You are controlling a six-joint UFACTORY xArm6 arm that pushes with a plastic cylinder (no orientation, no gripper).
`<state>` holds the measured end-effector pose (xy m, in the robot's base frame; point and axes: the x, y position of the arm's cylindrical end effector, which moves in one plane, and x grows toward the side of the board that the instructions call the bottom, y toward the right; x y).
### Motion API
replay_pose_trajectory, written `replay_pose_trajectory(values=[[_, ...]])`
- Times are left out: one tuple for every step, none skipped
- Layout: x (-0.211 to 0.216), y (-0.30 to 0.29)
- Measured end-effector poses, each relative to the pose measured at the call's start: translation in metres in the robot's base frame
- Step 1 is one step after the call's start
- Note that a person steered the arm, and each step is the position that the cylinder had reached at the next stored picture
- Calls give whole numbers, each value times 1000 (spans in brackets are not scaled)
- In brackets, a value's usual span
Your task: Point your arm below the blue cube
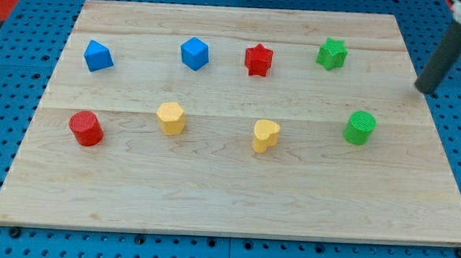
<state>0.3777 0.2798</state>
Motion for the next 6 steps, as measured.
replay_pose_trajectory(values=[[-2,-69],[3,-119],[3,-124],[7,-158],[7,-216],[7,-297]])
